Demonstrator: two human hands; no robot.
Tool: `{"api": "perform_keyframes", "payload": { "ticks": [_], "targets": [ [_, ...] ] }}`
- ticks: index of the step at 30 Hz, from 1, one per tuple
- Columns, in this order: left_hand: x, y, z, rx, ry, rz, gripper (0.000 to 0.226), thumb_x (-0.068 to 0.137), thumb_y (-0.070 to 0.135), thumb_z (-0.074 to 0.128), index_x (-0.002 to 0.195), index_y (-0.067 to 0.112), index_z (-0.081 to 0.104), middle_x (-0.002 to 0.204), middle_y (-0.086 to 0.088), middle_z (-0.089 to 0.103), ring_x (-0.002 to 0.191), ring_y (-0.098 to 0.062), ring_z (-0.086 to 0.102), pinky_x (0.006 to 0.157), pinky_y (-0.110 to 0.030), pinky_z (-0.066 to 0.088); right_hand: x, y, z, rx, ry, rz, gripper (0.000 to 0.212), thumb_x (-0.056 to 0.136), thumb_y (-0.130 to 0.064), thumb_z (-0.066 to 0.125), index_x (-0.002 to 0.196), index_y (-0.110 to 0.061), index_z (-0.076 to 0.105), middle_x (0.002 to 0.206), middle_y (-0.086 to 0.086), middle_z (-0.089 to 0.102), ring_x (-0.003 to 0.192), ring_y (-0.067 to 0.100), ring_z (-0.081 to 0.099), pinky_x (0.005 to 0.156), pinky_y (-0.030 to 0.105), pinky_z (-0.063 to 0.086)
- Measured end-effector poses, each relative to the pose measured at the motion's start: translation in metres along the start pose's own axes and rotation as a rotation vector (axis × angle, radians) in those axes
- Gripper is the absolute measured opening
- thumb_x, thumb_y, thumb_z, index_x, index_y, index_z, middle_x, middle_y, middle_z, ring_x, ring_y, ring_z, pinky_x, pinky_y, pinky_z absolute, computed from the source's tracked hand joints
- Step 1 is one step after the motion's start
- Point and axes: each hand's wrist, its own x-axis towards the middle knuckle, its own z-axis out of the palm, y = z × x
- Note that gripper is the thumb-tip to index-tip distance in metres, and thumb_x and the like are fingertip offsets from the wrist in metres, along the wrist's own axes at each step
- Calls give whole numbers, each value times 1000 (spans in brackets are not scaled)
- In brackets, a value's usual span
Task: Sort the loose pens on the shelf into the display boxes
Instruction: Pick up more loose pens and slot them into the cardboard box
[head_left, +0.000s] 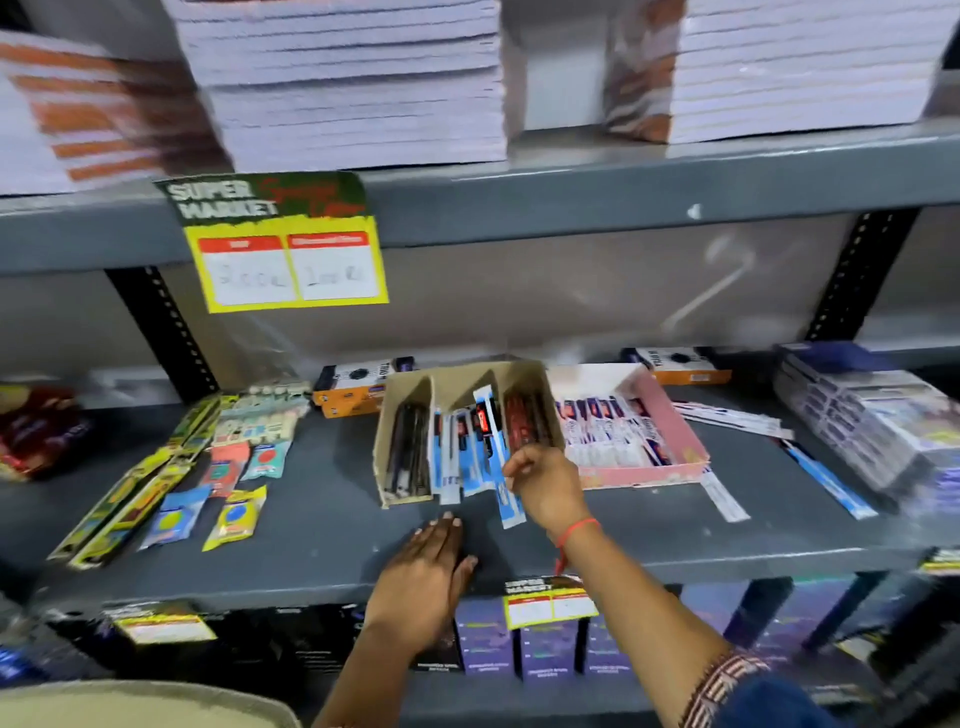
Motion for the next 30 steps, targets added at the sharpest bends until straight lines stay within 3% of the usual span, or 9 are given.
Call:
{"api": "perform_keyframes", "payload": {
  "ticks": [3, 6, 8, 10, 12, 13, 18, 24, 30],
  "targets": [
    [-2, -26, 4, -22, -15, 44, 57, 101, 43, 23, 150, 15, 15, 158, -3, 16, 143, -13, 16, 116, -24, 7, 2, -10, 34, -166, 0, -8, 38, 80, 16, 39, 94, 2, 71, 102, 16, 71, 99, 27, 64, 85, 25, 48],
    [-1, -34, 8, -42, -10, 88, 59, 101, 45, 22, 150, 16, 11, 158, -2, 11, 144, -13, 13, 116, -24, 5, 8, -20, 50, -338, 2, 13, 41, 84, 12, 39, 112, -1, 66, 121, 19, 65, 114, 30, 60, 95, 27, 46],
    [-1, -36, 10, -49, -25, 96, 61, 100, 46, 24, 150, 14, 11, 158, -2, 9, 144, -15, 13, 116, -25, 7, 16, -24, 59, -490, -3, -12, 38, 84, 9, 41, 113, 0, 65, 118, 22, 66, 112, 33, 61, 94, 32, 48],
    [-3, -36, 6, -101, -8, 94, 62, 94, 44, 47, 143, 5, 35, 150, -10, 35, 135, -23, 38, 111, -30, 31, 25, -27, 64, -611, -41, -11, 33, 87, 5, 43, 112, 3, 63, 116, 24, 66, 110, 33, 63, 91, 34, 50],
    [-4, -38, 7, -151, 100, 134, 51, 81, 39, 67, 117, 3, 65, 122, -12, 65, 105, -24, 66, 84, -33, 56, 36, -31, 68, -706, -68, 18, 30, 90, -1, 43, 114, 5, 61, 119, 24, 65, 112, 32, 63, 92, 34, 50],
    [-4, -38, 7, -149, 147, 154, 46, 82, 41, 61, 108, 4, 70, 112, -10, 70, 97, -23, 70, 75, -32, 59, 41, -33, 70, -739, -76, 48, 31, 92, -3, 43, 117, 5, 59, 121, 23, 64, 114, 32, 61, 92, 34, 50],
    [-3, -38, 5, -145, 178, 134, 76, 99, 43, 6, 103, 6, 73, 106, -7, 73, 94, -19, 70, 75, -28, 57, 55, -35, 73, -895, -126, 138, 34, 94, -2, 40, 125, 2, 53, 132, 21, 57, 124, 33, 54, 97, 38, 47],
    [-3, -37, 4, -172, 107, 133, 56, 86, 44, 38, 106, 4, 71, 107, -10, 72, 96, -21, 70, 79, -33, 57, 55, -33, 83, -1024, -86, 79, 33, 93, -1, 40, 122, -2, 58, 129, 18, 59, 118, 32, 58, 93, 40, 51],
    [-3, -35, 4, -130, 131, 113, 49, 81, 39, 49, 105, 4, 71, 107, -10, 72, 97, -21, 70, 79, -34, 57, 36, -37, 76, -1080, -32, -89, 34, 90, 3, 41, 118, -1, 59, 124, 20, 58, 115, 34, 59, 91, 43, 52]
  ]
}}
